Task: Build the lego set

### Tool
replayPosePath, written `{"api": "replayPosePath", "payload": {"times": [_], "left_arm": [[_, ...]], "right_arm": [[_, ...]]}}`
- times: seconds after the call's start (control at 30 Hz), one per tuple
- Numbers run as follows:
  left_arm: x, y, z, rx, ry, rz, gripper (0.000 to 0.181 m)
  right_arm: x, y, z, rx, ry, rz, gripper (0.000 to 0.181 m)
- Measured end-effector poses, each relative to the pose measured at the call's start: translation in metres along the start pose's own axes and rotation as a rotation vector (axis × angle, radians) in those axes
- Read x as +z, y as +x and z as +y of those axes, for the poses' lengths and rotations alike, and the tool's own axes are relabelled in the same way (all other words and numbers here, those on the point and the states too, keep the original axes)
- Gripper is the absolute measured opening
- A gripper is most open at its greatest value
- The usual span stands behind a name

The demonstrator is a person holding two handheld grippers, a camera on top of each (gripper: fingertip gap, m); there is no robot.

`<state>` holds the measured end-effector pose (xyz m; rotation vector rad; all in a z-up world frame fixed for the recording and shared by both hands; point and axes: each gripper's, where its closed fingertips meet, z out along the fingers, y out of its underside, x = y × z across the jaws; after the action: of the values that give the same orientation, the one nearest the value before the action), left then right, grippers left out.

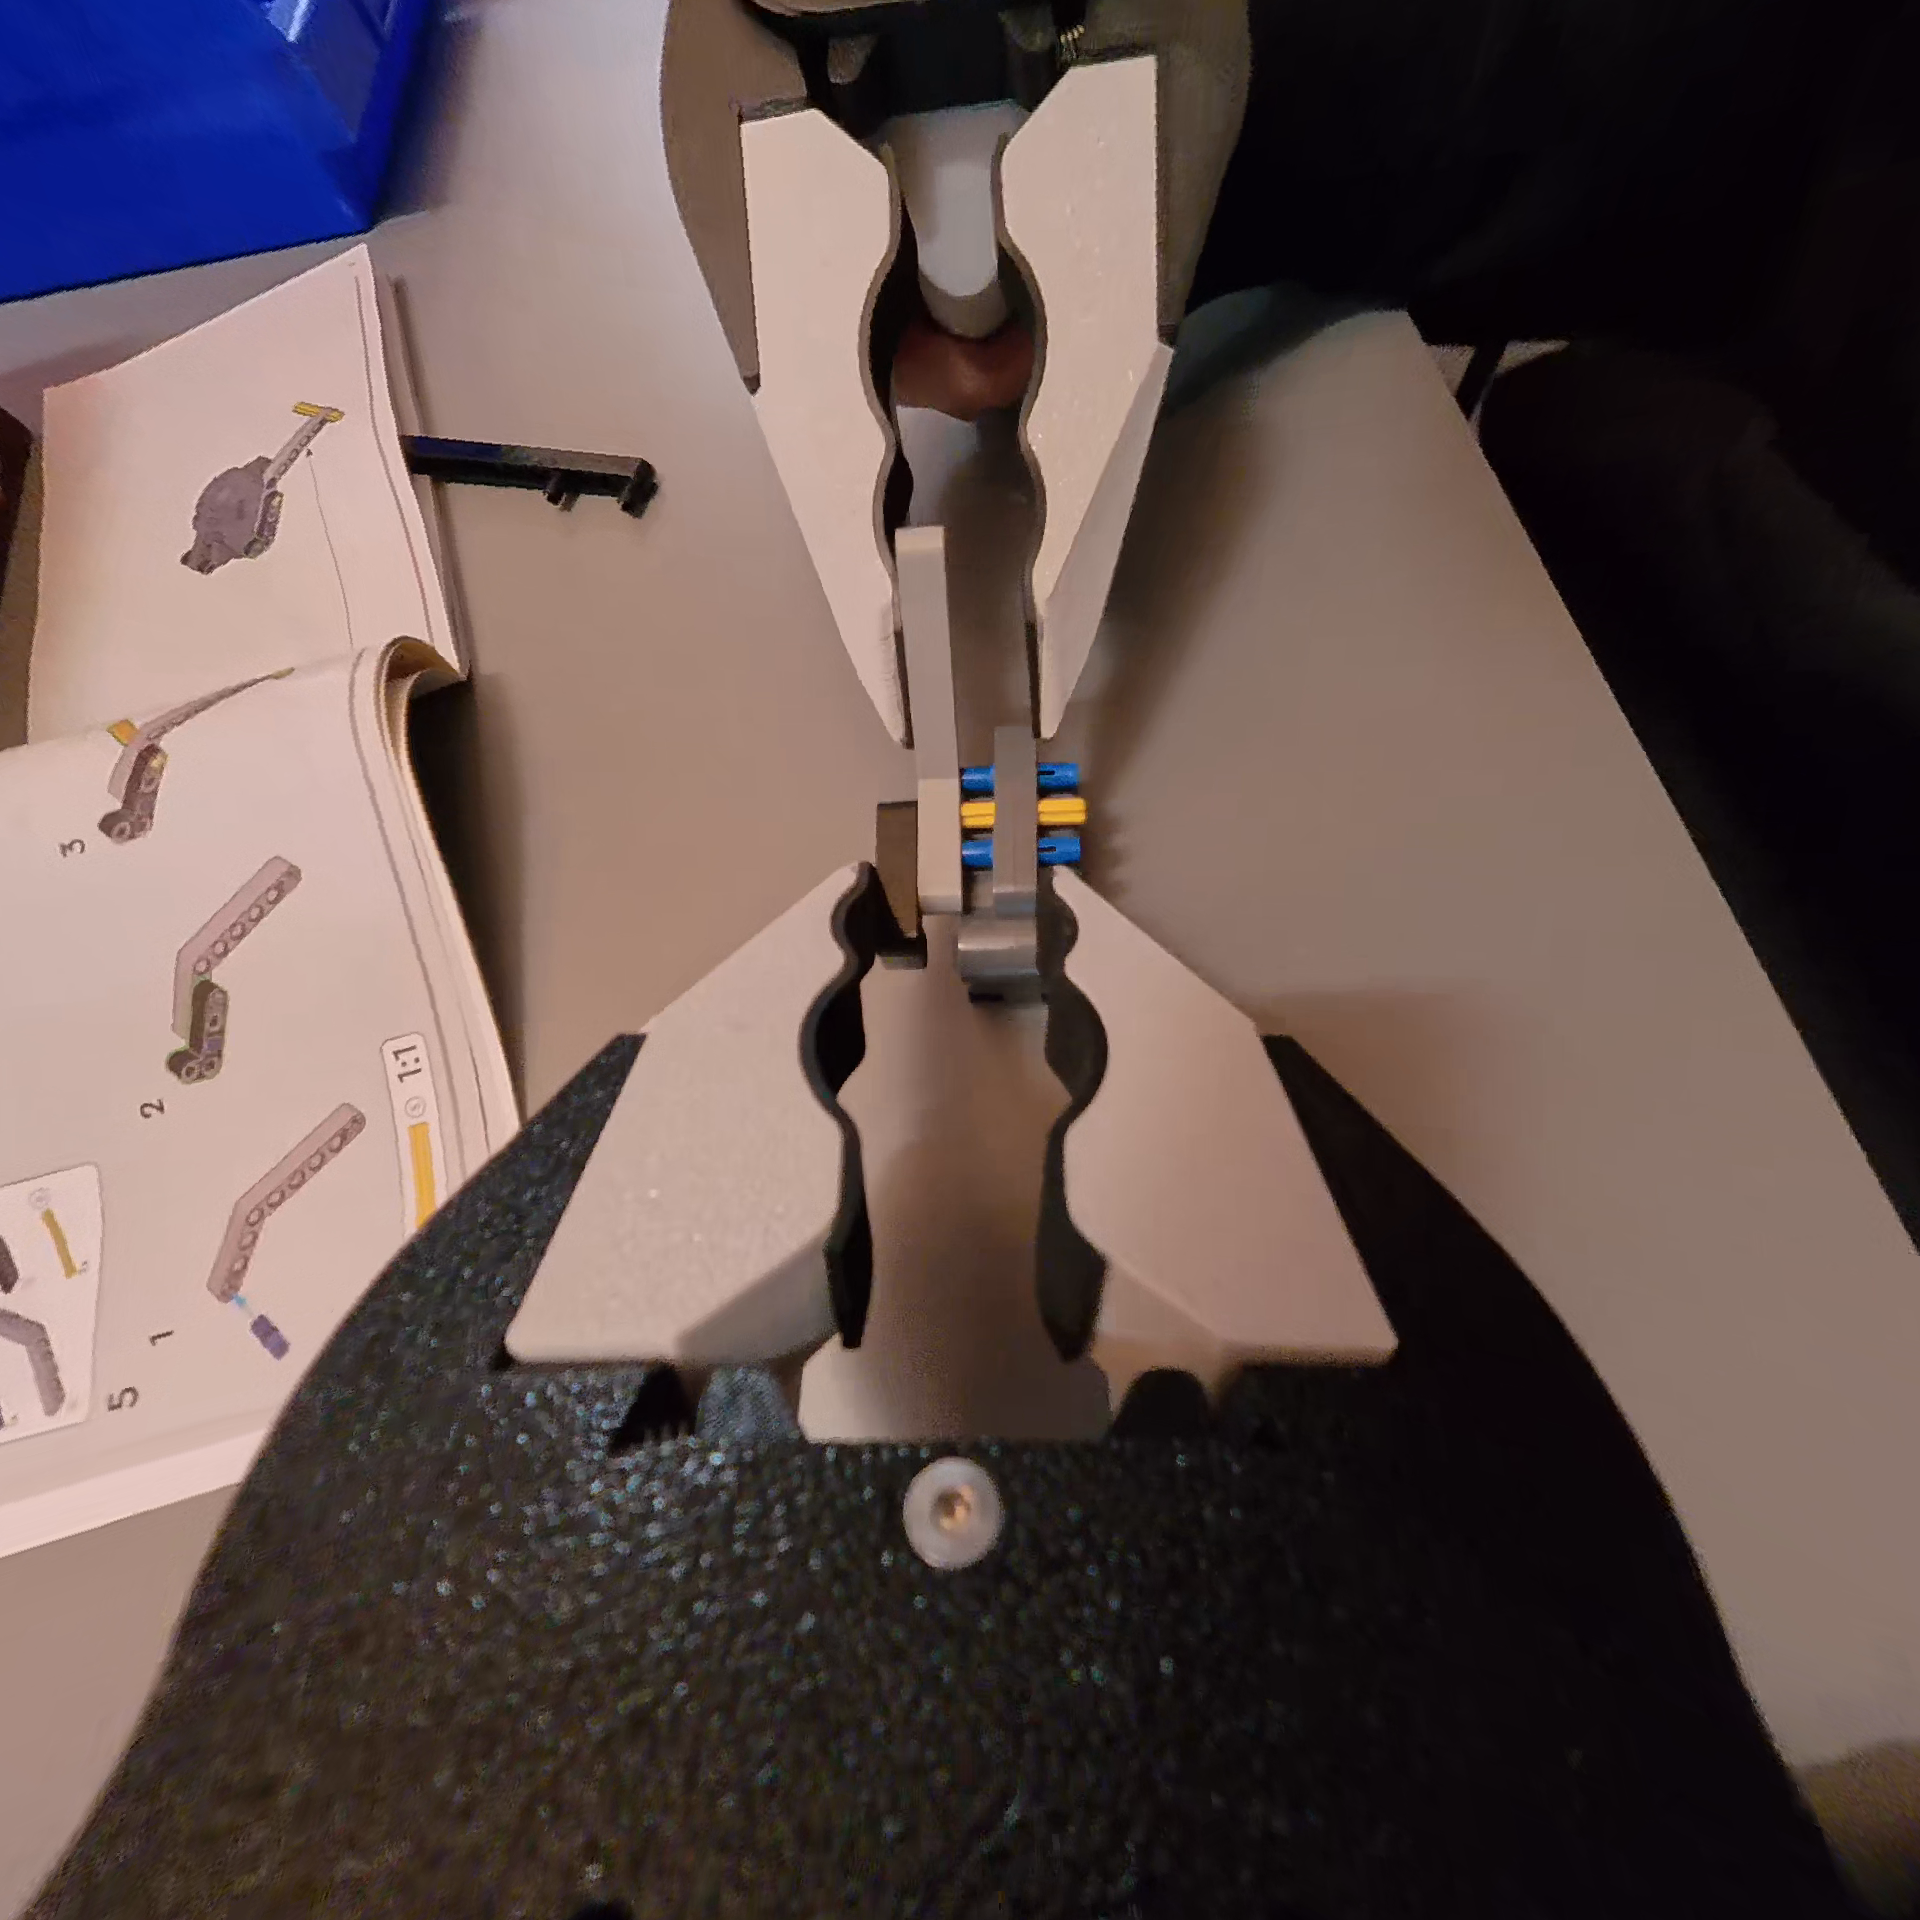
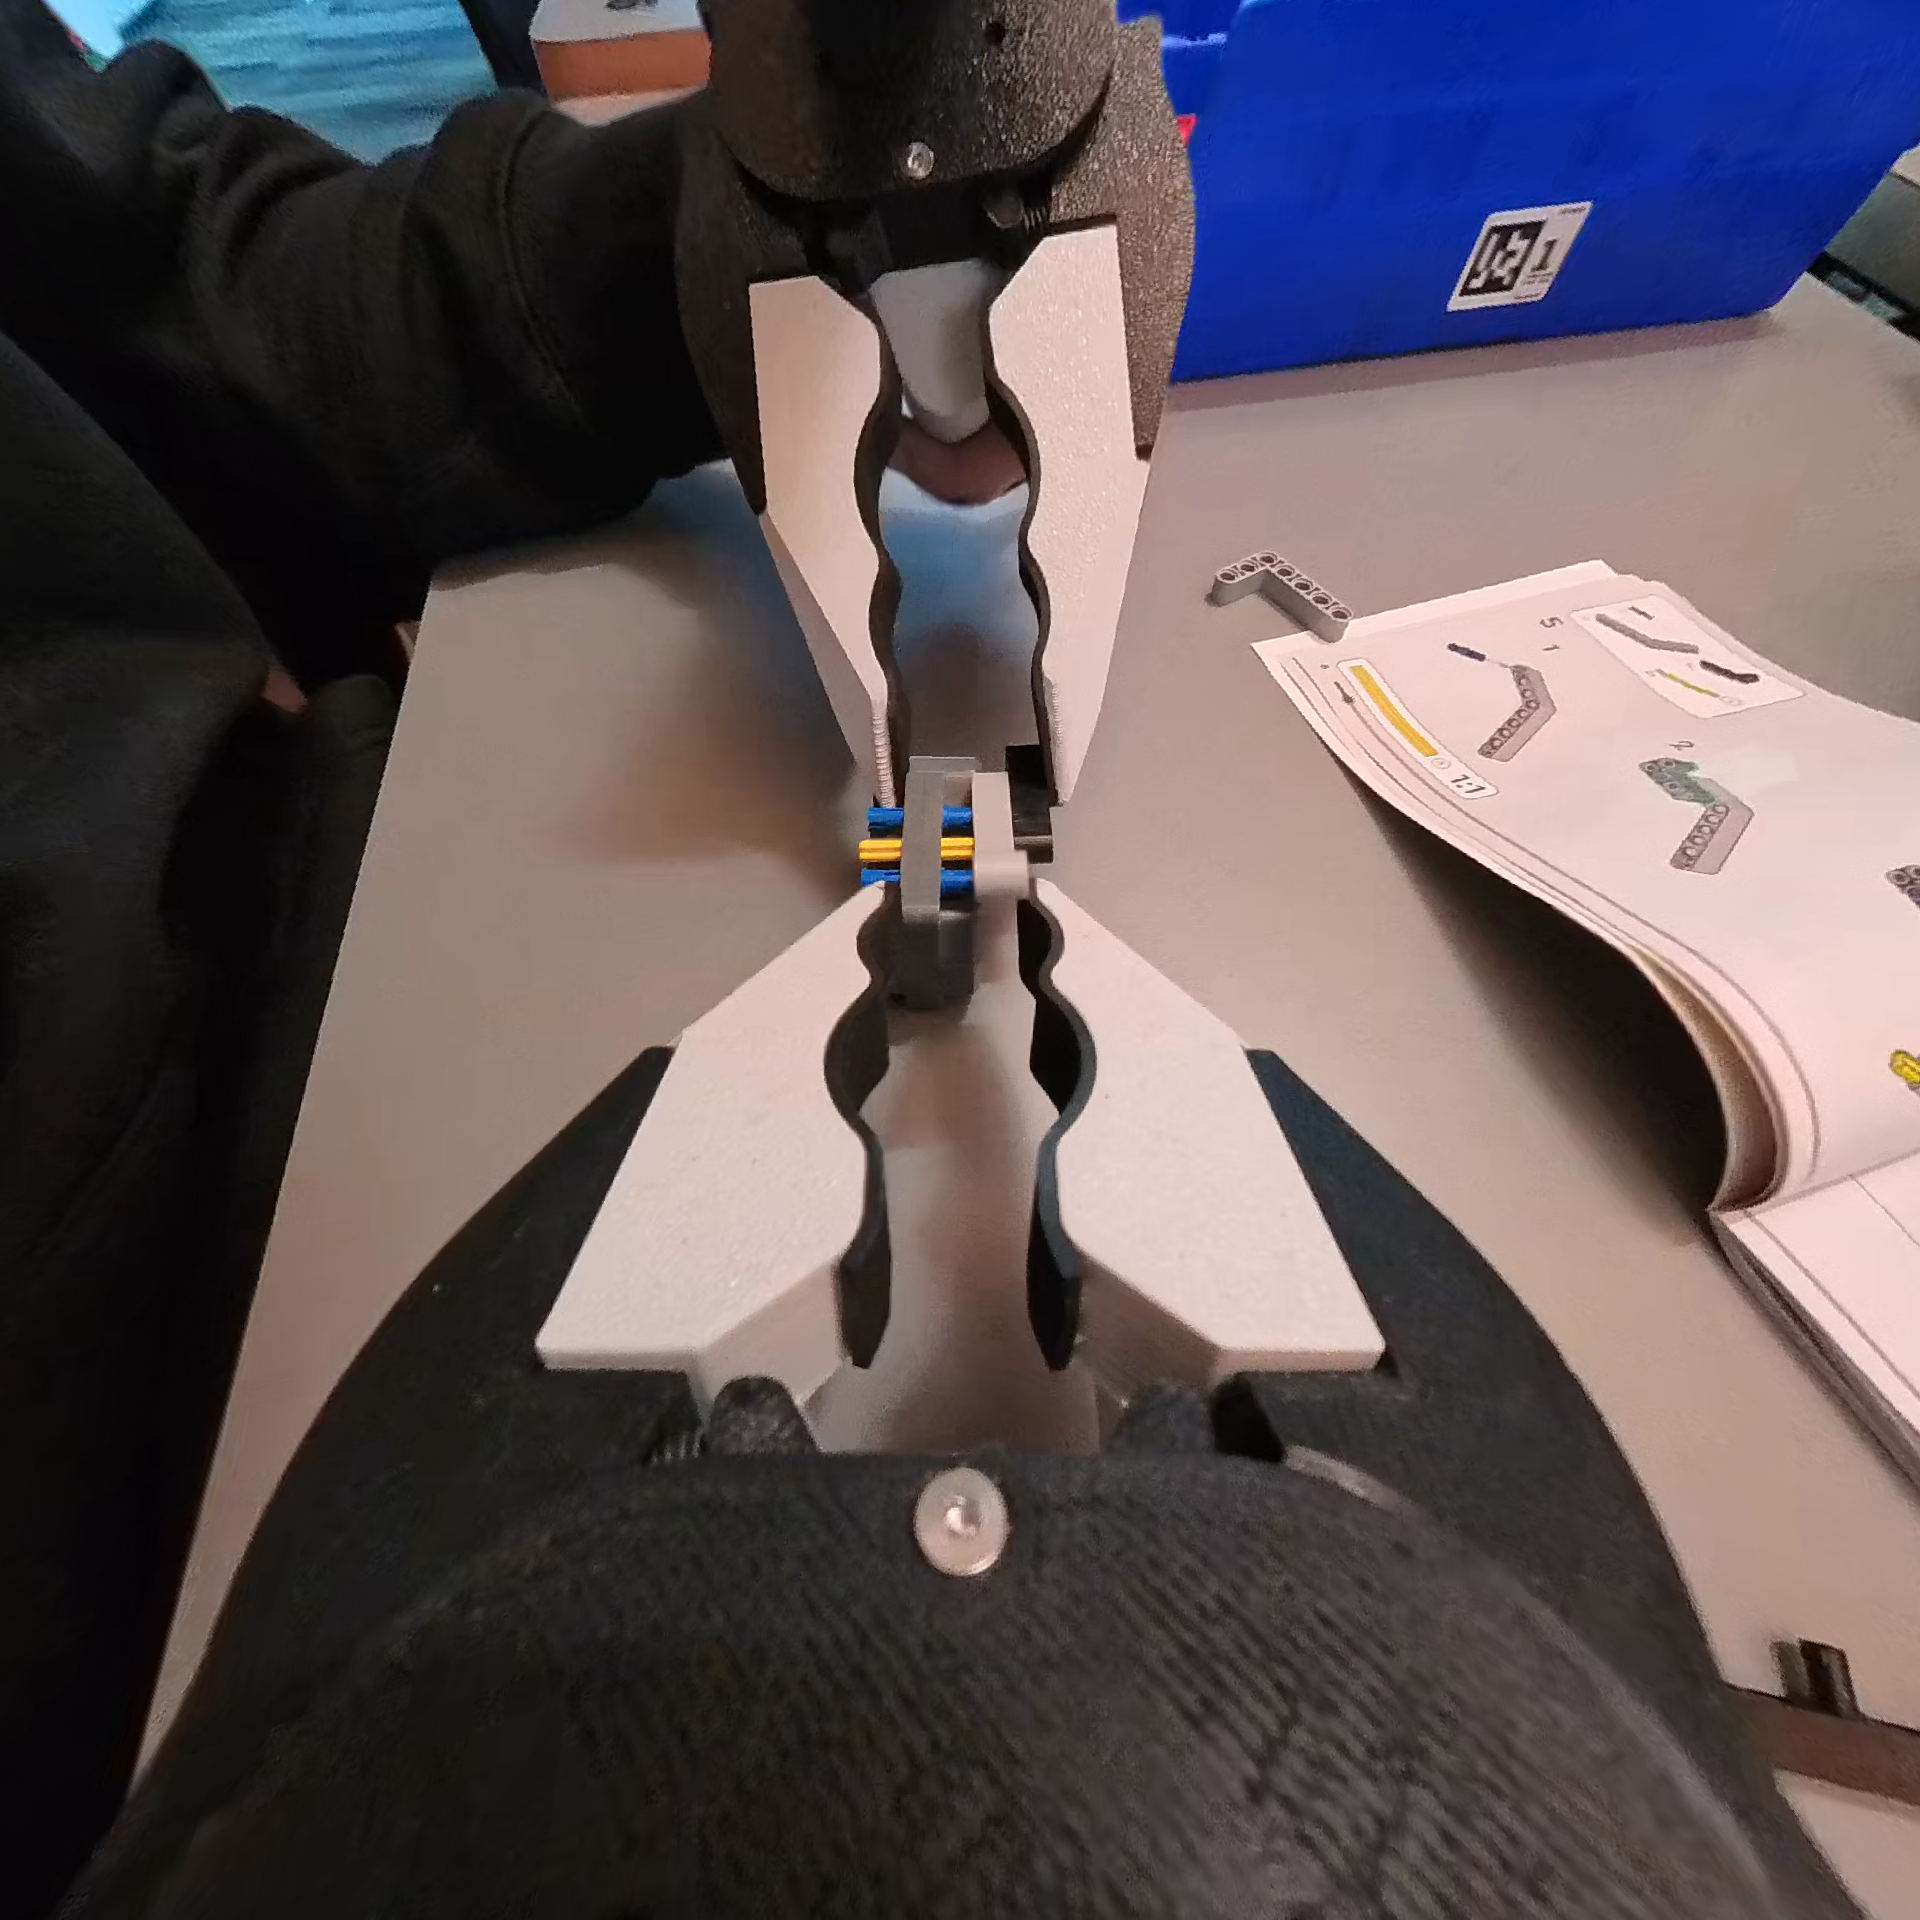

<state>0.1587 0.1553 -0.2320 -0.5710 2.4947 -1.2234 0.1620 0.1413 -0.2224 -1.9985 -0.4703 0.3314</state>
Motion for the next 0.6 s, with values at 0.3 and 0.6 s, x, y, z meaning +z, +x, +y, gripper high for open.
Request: {"api": "replayPosePath", "payload": {"times": [0.3,0.6], "left_arm": [[-0.0006,-0.0076,0.0014,-0.077,0.038,-0.01,0.028],[-0.0007,-0.0061,0.0019,-0.096,0.057,0.011,0.028]], "right_arm": [[0.0034,0.0106,0.0034,0.011,-0.03,0.075,0.034],[0.0042,0.0075,0.0018,-0.007,-0.022,0.057,0.021]]}}
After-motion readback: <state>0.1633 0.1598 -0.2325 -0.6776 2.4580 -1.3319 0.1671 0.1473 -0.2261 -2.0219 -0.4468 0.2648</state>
